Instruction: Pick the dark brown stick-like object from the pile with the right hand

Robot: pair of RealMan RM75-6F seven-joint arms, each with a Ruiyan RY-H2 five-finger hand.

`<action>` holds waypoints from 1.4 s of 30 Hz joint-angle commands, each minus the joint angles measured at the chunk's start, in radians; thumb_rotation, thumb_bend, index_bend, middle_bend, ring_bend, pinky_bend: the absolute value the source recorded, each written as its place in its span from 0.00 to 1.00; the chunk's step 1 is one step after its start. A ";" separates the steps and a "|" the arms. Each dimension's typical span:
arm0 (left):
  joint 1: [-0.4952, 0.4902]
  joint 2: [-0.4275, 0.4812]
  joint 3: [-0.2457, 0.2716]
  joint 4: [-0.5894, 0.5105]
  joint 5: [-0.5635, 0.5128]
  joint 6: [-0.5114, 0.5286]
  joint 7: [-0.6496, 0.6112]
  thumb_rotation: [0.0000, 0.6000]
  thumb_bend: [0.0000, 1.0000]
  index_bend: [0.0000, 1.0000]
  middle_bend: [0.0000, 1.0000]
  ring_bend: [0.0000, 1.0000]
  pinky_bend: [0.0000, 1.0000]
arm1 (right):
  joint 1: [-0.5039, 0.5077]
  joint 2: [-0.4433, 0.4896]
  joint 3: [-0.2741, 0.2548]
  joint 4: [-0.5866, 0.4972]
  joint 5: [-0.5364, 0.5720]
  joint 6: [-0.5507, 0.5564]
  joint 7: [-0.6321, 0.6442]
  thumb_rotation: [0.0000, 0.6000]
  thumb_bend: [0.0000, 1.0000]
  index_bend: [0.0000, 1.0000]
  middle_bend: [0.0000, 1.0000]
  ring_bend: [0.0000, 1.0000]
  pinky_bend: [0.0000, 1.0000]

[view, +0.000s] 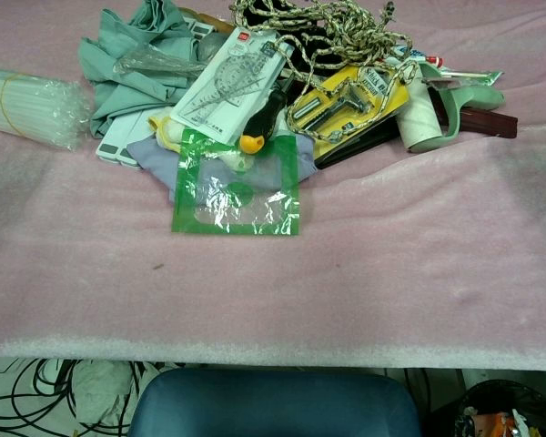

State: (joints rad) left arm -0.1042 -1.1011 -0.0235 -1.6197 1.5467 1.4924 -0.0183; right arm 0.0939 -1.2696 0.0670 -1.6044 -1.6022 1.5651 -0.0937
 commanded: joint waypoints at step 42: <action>-0.027 0.023 -0.006 -0.015 -0.036 -0.066 -0.085 1.00 0.00 0.00 0.00 0.00 0.00 | 0.356 -0.536 0.296 0.075 0.453 -0.214 -0.241 1.00 0.16 0.46 0.23 0.08 0.24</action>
State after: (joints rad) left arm -0.1311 -1.0784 -0.0297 -1.6348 1.5111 1.4270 -0.1038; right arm 0.4443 -1.7980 0.3570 -1.5373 -1.1541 1.3475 -0.3373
